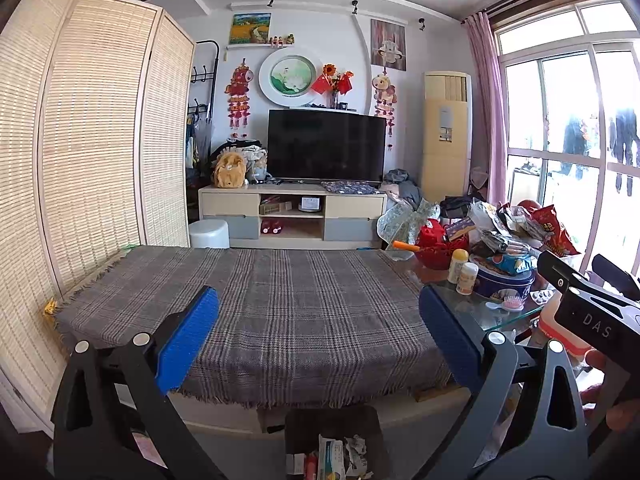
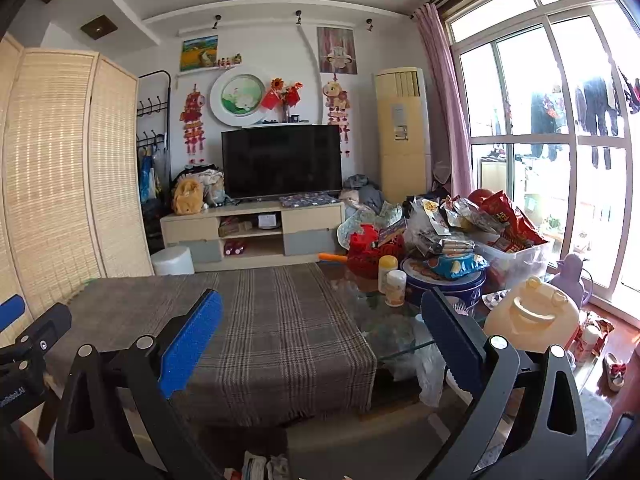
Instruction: Collect trash
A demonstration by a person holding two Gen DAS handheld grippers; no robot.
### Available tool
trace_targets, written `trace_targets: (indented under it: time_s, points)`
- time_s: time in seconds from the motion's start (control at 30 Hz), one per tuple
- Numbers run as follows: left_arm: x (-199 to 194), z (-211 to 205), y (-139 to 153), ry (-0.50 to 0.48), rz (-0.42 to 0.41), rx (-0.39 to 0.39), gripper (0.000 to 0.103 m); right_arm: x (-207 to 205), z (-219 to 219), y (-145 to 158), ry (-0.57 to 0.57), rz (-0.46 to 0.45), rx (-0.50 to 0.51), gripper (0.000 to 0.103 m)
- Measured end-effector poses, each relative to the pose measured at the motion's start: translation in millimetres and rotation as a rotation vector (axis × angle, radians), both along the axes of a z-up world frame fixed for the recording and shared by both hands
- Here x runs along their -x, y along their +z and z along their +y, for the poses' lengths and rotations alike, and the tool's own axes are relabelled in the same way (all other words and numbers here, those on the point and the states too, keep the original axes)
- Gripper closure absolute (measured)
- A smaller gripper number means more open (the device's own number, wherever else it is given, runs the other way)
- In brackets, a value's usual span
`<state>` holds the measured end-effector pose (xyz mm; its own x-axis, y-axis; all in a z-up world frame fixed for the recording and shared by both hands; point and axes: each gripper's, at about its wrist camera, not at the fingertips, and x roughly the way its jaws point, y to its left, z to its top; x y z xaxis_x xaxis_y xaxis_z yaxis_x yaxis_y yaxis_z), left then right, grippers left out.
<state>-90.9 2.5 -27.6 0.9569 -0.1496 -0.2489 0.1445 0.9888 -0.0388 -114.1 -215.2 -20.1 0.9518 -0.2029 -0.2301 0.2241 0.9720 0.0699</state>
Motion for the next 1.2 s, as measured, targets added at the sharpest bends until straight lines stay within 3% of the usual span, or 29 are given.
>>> trace_targets:
  time_s: [1.2]
  points:
    - [3.0, -4.1, 1.8, 0.021, -0.009, 0.007, 0.008, -2.3, 2.5, 1.2, 0.004, 0.013, 0.003, 0.003]
